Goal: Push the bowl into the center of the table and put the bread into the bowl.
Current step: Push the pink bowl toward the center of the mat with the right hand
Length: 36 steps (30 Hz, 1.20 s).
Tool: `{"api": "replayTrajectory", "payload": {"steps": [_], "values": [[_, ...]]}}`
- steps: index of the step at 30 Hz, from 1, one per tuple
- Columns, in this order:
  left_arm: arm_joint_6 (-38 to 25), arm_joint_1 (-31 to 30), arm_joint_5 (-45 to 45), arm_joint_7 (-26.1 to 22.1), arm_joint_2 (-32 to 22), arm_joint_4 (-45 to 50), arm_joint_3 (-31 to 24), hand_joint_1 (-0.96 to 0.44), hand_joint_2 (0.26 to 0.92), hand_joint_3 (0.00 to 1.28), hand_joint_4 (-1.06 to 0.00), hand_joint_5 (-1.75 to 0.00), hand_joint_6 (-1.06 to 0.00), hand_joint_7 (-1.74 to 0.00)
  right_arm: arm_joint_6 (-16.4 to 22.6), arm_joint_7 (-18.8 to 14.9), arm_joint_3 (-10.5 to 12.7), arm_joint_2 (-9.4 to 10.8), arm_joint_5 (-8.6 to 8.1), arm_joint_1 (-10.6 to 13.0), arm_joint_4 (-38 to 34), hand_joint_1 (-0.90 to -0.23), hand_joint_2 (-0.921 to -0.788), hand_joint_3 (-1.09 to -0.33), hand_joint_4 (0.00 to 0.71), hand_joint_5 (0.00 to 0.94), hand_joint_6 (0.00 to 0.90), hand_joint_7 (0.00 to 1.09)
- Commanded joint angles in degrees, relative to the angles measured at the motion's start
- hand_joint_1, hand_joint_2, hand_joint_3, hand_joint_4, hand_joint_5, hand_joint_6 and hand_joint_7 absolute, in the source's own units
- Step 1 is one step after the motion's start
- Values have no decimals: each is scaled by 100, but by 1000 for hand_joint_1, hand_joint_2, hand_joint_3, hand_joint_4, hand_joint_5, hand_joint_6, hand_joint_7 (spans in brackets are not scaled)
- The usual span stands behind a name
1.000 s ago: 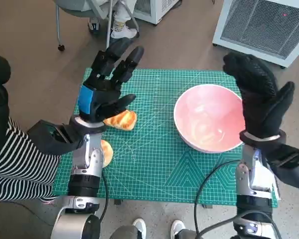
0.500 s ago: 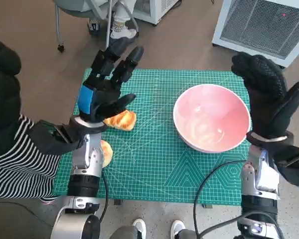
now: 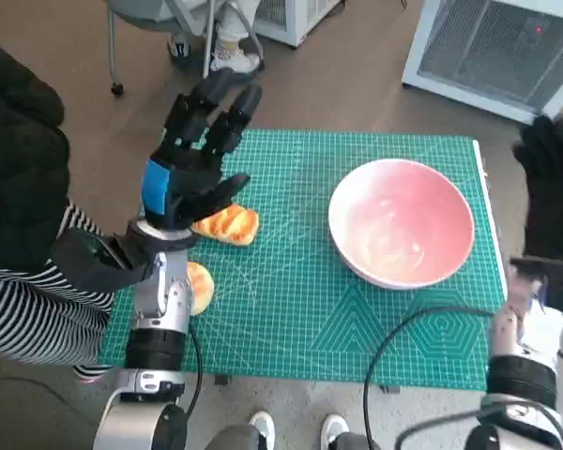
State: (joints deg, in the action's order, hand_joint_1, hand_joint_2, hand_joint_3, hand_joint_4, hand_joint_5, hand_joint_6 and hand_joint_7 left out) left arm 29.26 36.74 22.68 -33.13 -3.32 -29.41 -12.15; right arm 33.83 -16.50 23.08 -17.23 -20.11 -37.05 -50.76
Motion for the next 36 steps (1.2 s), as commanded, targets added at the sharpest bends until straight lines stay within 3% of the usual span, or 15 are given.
{"api": "replayTrajectory", "payload": {"steps": [1, 5, 15, 29, 36], "values": [[55, -75, 6, -18, -44, -12, -5, -453, 921, 163, -271, 0, -137, -438, -146, 204, 230, -66, -17, -104, -1255, -597, -921, -902, 117, 0, 39, 378], [40, -99, 12, -10, -54, 26, -10, -453, 921, 162, -270, 0, -139, -435, -75, 185, 280, -86, 9, -189, -1524, -595, -921, -907, 114, 0, 44, 376], [216, -129, -93, 105, -111, -67, -34, -466, 921, 162, -284, -6, -165, -420, -364, 344, 303, -5, 95, -304, -2036, -600, -921, -888, 132, 3, 88, 322], [220, -122, -95, 165, -155, -98, -17, -479, 921, 170, -290, -6, -187, -400, -608, 372, 151, 237, 291, -431, -2209, -623, -921, -852, 132, 0, 90, 262], [163, -127, -33, 132, -162, -95, -22, -480, 921, 168, -294, -6, -202, -392, -676, 332, 54, 376, 379, -500, -2245, -618, -921, -881, 140, 4, 97, 245]]}}
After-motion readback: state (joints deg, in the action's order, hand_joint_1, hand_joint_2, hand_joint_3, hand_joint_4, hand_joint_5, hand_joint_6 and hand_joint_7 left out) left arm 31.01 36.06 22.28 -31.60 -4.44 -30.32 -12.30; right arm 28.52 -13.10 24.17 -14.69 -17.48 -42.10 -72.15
